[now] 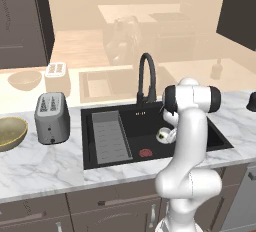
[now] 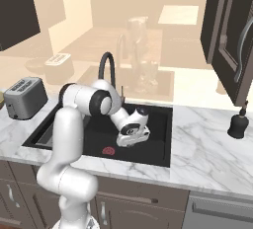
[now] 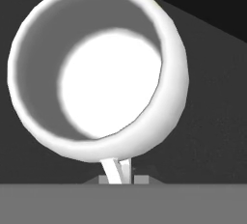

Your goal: Pick the mug and place it in the sink. Pick the bowl and place it in the open cabinet and then close the cabinet.

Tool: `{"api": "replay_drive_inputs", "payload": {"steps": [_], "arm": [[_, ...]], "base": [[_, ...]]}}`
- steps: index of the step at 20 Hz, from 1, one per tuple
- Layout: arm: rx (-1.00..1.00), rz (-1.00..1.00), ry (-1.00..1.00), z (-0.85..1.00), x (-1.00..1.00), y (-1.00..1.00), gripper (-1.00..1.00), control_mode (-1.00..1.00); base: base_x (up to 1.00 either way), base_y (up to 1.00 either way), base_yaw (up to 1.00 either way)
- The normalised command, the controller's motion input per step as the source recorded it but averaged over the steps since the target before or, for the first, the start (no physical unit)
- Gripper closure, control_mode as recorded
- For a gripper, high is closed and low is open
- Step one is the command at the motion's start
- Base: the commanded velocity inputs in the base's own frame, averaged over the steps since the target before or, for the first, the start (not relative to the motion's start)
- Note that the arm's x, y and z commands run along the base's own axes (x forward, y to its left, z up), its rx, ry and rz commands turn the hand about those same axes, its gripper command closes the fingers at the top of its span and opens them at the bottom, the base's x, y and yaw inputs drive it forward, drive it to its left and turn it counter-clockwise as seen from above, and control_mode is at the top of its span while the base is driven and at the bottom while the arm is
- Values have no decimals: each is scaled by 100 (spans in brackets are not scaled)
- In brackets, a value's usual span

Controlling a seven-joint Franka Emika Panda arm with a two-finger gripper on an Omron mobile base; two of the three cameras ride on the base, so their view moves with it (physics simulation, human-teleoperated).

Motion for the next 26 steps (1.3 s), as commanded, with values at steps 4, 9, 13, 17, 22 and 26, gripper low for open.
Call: {"api": "replay_drive_inputs", "payload": {"steps": [4, 9, 13, 17, 22, 26], "arm": [[0, 0, 0, -21, 10, 0, 100, -100], [0, 0, 0, -19, 9, 0, 100, -100], [0, 0, 0, -19, 9, 0, 100, -100], [0, 0, 0, -18, 14, 0, 100, -100], [0, 0, 0, -19, 11, 0, 100, -100], [0, 0, 0, -20, 13, 0, 100, -100]], "base": [[0, 0, 0], [0, 0, 0], [0, 0, 0], [0, 0, 0], [0, 0, 0], [0, 0, 0]]}}
